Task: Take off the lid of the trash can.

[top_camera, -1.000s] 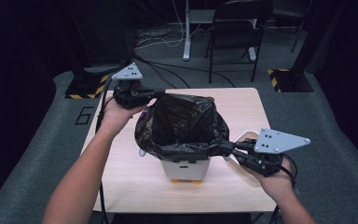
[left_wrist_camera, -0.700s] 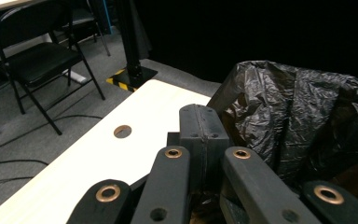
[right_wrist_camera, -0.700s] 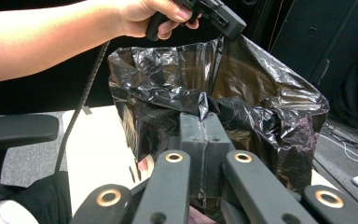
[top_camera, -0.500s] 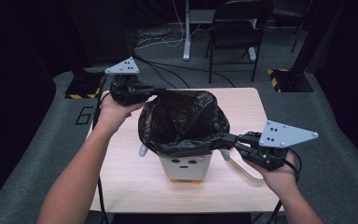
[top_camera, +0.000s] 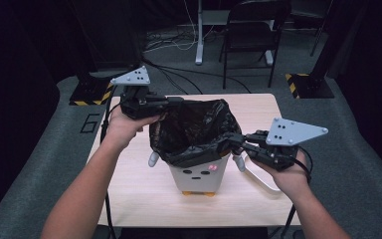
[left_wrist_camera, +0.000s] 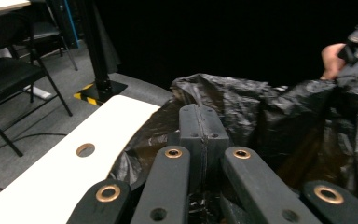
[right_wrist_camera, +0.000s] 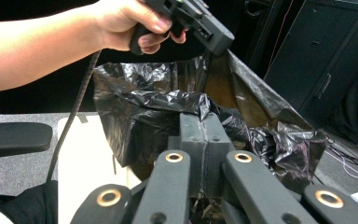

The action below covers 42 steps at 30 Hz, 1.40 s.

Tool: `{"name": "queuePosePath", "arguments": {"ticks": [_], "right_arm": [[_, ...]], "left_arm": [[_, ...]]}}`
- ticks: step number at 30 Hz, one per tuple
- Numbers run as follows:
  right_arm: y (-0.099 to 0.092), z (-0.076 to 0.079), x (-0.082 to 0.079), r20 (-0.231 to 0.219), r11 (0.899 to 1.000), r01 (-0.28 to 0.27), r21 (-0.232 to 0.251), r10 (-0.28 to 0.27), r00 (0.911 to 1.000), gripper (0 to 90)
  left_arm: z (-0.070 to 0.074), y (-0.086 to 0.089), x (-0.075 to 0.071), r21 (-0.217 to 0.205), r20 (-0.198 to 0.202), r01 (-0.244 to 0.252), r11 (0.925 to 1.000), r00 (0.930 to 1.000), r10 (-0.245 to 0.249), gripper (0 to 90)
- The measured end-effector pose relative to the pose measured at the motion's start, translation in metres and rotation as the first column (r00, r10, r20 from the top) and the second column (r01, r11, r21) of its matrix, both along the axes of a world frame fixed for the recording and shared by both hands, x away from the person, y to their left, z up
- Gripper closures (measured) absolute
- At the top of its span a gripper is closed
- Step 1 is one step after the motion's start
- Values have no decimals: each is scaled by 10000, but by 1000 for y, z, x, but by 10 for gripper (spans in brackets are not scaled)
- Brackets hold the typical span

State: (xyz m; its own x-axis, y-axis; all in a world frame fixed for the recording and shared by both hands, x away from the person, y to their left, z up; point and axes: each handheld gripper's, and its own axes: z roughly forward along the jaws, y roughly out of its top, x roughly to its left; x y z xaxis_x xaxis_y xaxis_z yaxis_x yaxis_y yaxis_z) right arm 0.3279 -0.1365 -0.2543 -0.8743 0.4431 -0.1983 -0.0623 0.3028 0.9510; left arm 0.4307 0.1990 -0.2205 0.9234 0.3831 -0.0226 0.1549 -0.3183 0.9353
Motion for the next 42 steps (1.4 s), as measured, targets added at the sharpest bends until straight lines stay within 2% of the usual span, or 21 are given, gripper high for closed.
{"name": "queuePosePath", "arguments": {"ticks": [16, 33, 42], "right_arm": [[21, 4, 38, -158, 9999, -112, -17, 112, 9998, 900], [38, 10, 58, -147, 9986, -461, -273, 457, 9988, 900], [49, 17, 64, -145, 9970, -703, -308, 699, 9974, 900]], "left_arm": [[-4, -5, -3, -136, -147, 352, 9993, 9993, -354, 900], [-5, -6, -4, -412, -405, 635, 9971, 9971, -652, 900], [2, -5, -10, -666, -399, 804, 9945, 9957, -832, 900]]}}
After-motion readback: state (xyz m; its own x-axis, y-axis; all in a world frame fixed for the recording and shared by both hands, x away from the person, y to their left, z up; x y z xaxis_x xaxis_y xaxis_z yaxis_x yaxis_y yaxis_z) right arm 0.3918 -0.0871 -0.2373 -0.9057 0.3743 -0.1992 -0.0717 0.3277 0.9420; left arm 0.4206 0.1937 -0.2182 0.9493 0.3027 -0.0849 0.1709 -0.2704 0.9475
